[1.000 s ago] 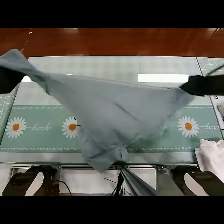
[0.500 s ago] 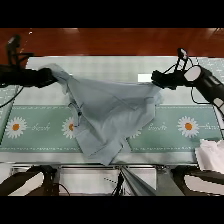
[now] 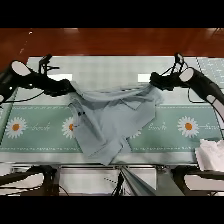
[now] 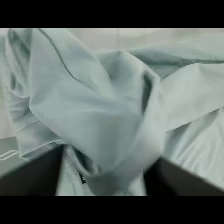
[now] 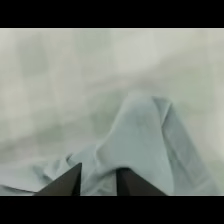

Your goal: Fold the shirts.

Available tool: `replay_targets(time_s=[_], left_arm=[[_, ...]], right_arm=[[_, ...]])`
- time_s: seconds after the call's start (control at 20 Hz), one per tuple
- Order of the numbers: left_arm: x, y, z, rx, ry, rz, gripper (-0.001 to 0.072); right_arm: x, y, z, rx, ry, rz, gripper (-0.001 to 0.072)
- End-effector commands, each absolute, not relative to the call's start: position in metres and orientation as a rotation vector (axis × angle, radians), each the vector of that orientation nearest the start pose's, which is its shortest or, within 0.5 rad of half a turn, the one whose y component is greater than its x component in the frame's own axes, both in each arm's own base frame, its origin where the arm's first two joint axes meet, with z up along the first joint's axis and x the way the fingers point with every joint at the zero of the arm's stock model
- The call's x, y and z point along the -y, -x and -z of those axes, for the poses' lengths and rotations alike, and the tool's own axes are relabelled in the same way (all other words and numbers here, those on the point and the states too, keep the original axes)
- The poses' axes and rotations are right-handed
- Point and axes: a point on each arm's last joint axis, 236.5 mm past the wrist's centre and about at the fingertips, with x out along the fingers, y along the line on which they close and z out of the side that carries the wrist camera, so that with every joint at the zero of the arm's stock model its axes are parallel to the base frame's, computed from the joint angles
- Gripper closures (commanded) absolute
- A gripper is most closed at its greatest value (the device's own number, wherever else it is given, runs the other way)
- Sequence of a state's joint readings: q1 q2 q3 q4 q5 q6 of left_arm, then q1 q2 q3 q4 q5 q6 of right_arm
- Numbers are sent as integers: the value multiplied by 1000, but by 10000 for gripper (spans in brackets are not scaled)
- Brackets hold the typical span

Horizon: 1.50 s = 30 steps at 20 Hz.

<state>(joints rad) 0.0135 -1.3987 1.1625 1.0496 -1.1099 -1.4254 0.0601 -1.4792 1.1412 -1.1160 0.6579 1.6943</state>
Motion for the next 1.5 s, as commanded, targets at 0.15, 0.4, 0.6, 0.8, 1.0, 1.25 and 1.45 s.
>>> replay_targets(time_s=[0.15, 0.4, 0.6, 0.8, 1.0, 1.25, 1.45], left_arm=[[45, -341, -48, -1463, 460, 334, 115], [64, -251, -25, -1535, 455, 378, 115], [102, -171, 16, -1626, 590, 451, 115], [129, -136, 33, -1665, 719, 511, 114], [137, -118, 56, -1729, 718, 513, 114], [154, -106, 77, -1841, 659, 547, 114], [179, -105, 95, -1881, 653, 583, 114]], right_arm=[[-11, -438, -84, -942, -278, -88, 380], [96, -340, -51, -1255, -120, 166, 274], [75, -324, -13, -1294, -320, 75, 274], [56, -314, 8, -1330, -363, 14, 274], [52, -316, 10, -1323, -372, 0, 274], [53, -317, 10, -1318, -369, 0, 274], [52, -316, 10, -1320, -369, -1, 274]])
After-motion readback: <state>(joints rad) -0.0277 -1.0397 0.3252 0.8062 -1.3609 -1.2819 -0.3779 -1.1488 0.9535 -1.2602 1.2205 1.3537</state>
